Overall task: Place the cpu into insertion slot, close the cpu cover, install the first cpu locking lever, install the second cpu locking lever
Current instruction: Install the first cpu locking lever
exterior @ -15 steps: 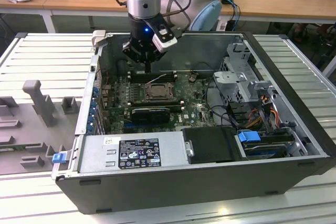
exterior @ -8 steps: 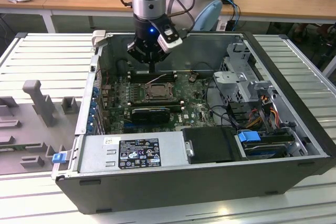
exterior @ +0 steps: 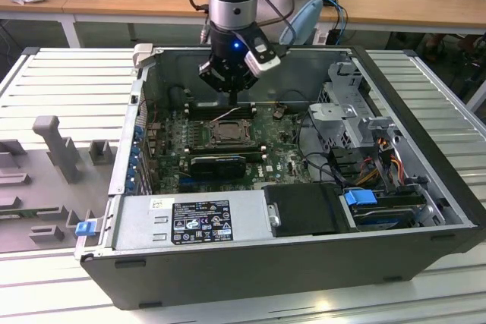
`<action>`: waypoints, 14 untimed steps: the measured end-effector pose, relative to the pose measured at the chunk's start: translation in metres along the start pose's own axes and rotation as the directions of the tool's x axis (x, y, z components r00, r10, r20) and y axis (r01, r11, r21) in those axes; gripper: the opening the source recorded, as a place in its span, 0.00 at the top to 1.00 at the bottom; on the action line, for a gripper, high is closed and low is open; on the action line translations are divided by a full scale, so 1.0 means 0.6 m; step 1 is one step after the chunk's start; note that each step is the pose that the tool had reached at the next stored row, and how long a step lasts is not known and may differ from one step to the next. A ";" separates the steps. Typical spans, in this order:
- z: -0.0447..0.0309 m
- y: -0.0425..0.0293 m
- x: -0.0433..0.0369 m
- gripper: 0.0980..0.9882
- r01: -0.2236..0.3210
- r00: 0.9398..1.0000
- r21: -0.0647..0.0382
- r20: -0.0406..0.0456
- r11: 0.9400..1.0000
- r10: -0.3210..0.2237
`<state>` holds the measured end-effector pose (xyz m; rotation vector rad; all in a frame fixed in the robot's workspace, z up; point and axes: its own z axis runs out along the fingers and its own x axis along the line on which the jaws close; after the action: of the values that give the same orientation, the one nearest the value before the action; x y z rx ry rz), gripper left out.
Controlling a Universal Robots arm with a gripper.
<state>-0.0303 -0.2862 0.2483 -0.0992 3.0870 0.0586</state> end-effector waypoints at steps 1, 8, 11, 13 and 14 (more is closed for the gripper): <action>0.001 0.000 -0.004 0.99 0.000 1.000 0.000 0.000 1.000 0.000; 0.005 -0.003 -0.032 0.99 0.000 1.000 -0.012 -0.001 1.000 0.000; 0.006 -0.005 -0.031 0.99 -0.002 1.000 -0.036 0.001 0.999 0.002; 0.007 -0.005 -0.025 0.99 -0.003 1.000 -0.053 0.002 0.999 0.003; 0.010 -0.004 -0.014 0.99 -0.003 1.000 -0.055 0.002 0.998 0.003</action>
<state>-0.0212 -0.2880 0.2428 -0.0971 3.0838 0.1434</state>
